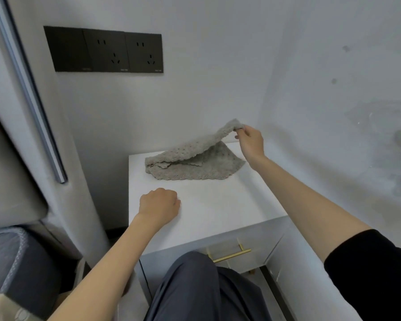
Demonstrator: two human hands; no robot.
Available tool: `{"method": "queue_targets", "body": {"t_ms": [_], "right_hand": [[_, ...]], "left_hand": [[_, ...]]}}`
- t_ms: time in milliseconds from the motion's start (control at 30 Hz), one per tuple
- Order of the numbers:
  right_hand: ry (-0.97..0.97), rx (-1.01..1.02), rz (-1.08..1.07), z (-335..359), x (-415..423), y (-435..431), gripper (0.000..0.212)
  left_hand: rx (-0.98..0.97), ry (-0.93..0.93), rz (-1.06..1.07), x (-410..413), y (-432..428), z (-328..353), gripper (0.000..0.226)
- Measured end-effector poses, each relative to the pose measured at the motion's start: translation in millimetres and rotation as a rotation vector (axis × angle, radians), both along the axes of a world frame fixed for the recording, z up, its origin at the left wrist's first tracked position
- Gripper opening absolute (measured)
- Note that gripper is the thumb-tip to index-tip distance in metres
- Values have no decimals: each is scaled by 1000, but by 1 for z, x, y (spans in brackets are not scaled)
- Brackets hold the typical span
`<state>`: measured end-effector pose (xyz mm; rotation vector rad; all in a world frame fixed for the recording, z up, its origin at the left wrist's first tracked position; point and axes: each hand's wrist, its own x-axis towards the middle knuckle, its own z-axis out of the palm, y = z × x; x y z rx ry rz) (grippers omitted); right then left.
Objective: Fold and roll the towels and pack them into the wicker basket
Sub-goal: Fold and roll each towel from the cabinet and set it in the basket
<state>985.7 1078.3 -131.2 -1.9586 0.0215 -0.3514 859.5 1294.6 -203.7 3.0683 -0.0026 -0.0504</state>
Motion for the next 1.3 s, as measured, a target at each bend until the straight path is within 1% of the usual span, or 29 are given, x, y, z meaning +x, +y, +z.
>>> {"method": "queue_targets", "body": {"t_ms": [67, 133, 200, 233, 300, 333, 400, 467, 500, 533, 567, 633, 667, 700, 733, 767, 833, 867, 900, 933, 967, 1000, 1067, 1100, 1133, 1167, 1200, 1267, 1300], "right_hand": [[5, 199, 141, 29, -9, 5, 23], [28, 401, 270, 54, -19, 7, 22], [39, 532, 349, 76, -28, 8, 22], [51, 588, 373, 85, -32, 8, 24], [82, 681, 391, 100, -41, 7, 27], [95, 684, 393, 106, -45, 5, 28], [127, 622, 405, 116, -56, 0, 31], [166, 542, 449, 122, -64, -5, 37], [186, 498, 477, 122, -68, -8, 39], [204, 443, 502, 122, -73, -12, 41], [221, 390, 526, 122, -76, -14, 41], [260, 331, 590, 119, -82, -20, 47], [276, 319, 619, 118, -85, -23, 52], [286, 310, 640, 116, -87, -25, 54], [291, 305, 647, 115, -89, -28, 53], [290, 305, 643, 113, -90, -30, 54], [270, 331, 569, 110, -92, -36, 58], [256, 353, 519, 108, -91, -38, 58], [242, 376, 477, 105, -89, -41, 55], [234, 398, 456, 103, -89, -45, 48], [244, 409, 462, 103, -88, -48, 42], [278, 405, 498, 102, -89, -52, 40], [365, 366, 599, 102, -91, -59, 52], [398, 345, 622, 102, -93, -62, 56], [413, 312, 625, 101, -94, -64, 58], [403, 226, 610, 100, -94, -68, 61], [379, 84, 597, 99, -94, -72, 65], [299, -256, 545, 95, -96, -80, 80], [287, -362, 521, 92, -97, -84, 80]], "left_hand": [[-74, 12, 24, -1, -1, 5, 33], [-169, -41, 49, -3, -4, 13, 32], [-256, -189, 65, -4, -10, 26, 26], [-290, -279, 70, -5, -14, 35, 20], [-357, -456, 78, -8, -22, 54, 17], [-397, -532, 83, -11, -25, 63, 17], [-525, -637, 105, -16, -30, 79, 18], [-661, -682, 102, -19, -35, 89, 17], [-738, -670, 82, -19, -37, 92, 14], [-833, -626, 42, -18, -41, 96, 10], [-927, -542, -25, -16, -43, 98, 19], [-1049, -252, -201, -14, -47, 100, 56], [-1058, -78, -269, -16, -51, 101, 68], [-1051, 79, -326, -18, -53, 102, 72], [-1050, 197, -380, -20, -55, 101, 68], [-1093, 296, -421, -19, -56, 99, 56], [-1270, 448, -436, -22, -58, 98, 28], [-1388, 519, -401, -23, -58, 98, 24], [-1502, 581, -365, -24, -58, 98, 26], [-1573, 614, -349, -26, -58, 97, 33], [-1588, 608, -358, -25, -57, 94, 38], [-1539, 581, -374, -26, -58, 91, 38], [-1297, 485, -367, -29, -63, 85, 39], [-1159, 418, -346, -27, -63, 81, 40], [-1050, 356, -316, -25, -64, 78, 36], [-997, 307, -274, -22, -63, 74, 26], [-983, 268, -217, -22, -62, 75, 15], [-969, 162, -104, -17, -54, 76, 35], [-932, 97, -78, -14, -49, 77, 42]]}}
